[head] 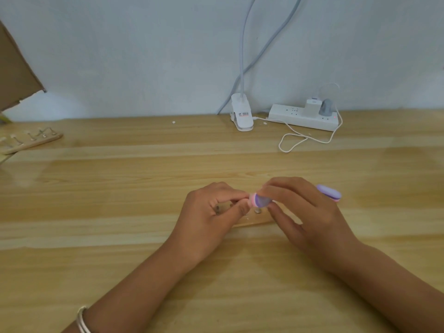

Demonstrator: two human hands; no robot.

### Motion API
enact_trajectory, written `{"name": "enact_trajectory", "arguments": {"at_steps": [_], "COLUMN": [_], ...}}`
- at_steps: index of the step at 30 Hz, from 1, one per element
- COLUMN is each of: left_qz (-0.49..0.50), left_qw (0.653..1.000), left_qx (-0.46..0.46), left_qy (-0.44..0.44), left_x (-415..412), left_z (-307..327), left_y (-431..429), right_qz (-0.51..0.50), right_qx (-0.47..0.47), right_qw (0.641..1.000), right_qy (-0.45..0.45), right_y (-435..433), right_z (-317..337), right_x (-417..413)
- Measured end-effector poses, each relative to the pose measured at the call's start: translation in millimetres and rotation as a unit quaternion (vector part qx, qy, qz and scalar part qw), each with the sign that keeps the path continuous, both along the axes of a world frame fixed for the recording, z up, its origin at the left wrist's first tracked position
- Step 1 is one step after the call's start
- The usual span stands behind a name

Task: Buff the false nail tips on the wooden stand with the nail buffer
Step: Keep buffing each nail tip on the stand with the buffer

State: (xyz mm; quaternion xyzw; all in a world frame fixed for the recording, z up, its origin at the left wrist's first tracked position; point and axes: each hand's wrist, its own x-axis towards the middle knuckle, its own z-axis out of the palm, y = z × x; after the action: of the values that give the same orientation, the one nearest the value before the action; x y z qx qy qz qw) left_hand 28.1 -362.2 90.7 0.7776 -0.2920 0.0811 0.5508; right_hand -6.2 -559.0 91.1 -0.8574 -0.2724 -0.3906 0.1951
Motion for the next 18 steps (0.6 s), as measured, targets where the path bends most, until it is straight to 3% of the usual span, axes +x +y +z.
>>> {"name": "enact_trajectory", "arguments": {"at_steps": [5,11,18], "left_qz": [0.005,0.013,0.006], "left_qw": [1.000,0.999,1.000], "left_qx": [-0.014,0.024,0.011], "left_qy": [0.001,-0.031,-0.028], "left_x": [0,1,2], "left_z": [-1,0,-2], "left_y": [0,-1,-1], "right_qz": [0.060,0.004,0.045], "right_qx": [-0.019,-0.004,-0.029], "right_qw": [0.998,1.000,0.998], "right_qy": [-0.005,-0.004,-0.013], "right_y": [12,-1,9], "right_z": [-7,0,-5], "right_x": [-6,0,-4]}}
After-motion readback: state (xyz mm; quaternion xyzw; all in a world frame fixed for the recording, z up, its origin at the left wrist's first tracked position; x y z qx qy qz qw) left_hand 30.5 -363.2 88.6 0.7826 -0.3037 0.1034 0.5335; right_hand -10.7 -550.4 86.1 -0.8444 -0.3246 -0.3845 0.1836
